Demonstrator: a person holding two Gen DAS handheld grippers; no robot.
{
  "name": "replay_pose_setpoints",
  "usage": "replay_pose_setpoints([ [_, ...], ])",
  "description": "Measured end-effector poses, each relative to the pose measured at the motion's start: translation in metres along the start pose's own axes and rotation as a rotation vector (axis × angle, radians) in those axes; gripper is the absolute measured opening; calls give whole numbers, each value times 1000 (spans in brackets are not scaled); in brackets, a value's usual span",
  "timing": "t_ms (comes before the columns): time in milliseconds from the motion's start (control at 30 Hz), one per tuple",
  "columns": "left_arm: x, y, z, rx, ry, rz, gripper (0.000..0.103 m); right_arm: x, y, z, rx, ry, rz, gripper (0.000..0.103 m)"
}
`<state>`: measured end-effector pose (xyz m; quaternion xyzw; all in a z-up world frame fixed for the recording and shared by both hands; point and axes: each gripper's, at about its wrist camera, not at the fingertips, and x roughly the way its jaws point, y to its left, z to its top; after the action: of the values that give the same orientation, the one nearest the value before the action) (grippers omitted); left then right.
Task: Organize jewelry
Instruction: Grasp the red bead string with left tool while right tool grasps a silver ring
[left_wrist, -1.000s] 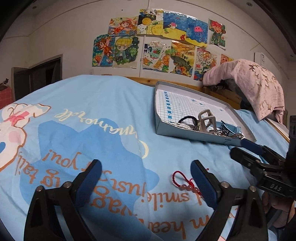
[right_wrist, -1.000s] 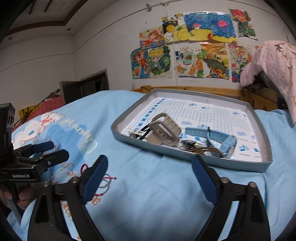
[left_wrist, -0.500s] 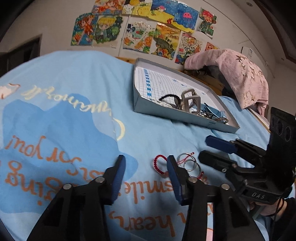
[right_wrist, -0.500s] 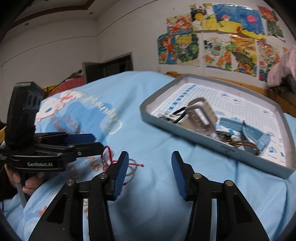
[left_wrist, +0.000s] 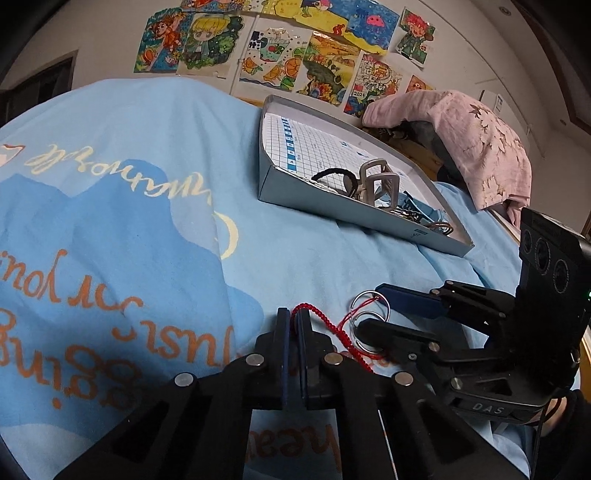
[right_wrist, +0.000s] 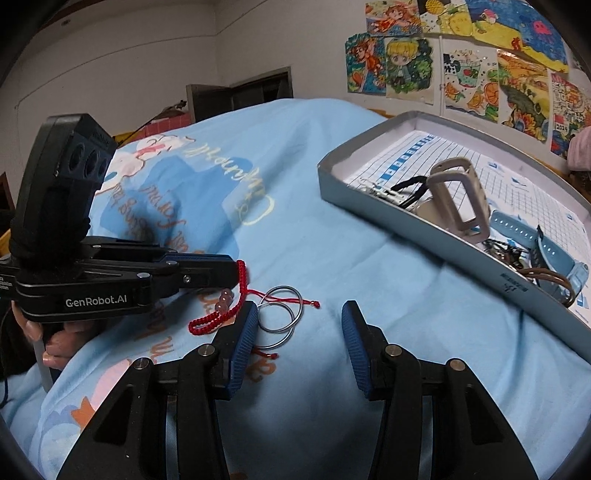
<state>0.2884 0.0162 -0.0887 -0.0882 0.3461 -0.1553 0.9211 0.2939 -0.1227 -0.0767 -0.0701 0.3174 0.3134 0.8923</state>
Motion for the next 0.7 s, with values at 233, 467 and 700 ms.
replay_pose_setpoints([
  [233, -4, -2, -1, 7, -18, 12, 4, 1, 3, -1, -8, 18, 0, 17],
  [467, -6, -2, -2, 10, -26, 14, 4, -7, 3, -2, -1, -21, -34, 4],
  [700, -10, -1, -2, 8, -46, 18, 4, -15, -4, -1, 23, -67, -68, 4],
])
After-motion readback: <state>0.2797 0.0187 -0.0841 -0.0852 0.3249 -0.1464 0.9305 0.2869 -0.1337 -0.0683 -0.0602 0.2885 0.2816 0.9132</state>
